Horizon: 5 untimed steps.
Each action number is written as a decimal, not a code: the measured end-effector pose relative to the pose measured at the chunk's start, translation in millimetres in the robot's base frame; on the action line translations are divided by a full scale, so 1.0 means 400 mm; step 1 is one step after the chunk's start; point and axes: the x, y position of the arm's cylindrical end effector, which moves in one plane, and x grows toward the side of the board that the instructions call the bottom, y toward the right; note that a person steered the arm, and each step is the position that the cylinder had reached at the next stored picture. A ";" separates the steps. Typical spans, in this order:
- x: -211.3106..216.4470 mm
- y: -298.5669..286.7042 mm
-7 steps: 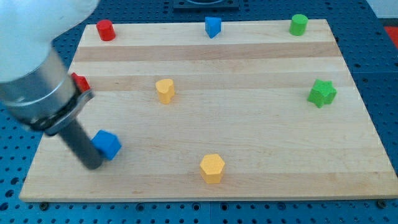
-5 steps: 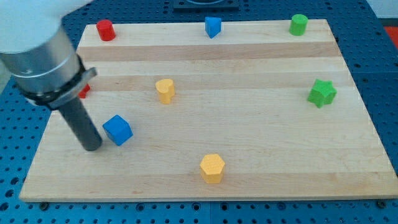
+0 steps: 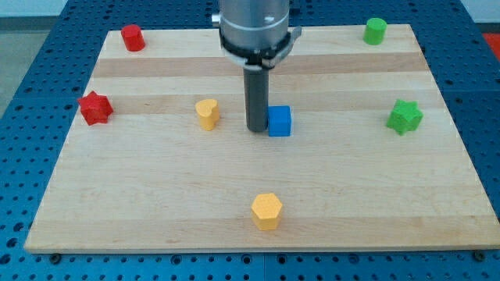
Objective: Push the yellow heart towards the bottom left of the board
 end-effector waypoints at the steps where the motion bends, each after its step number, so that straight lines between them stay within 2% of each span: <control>1: -0.016 -0.091; 3: -0.081 -0.253; 5: -0.152 -0.320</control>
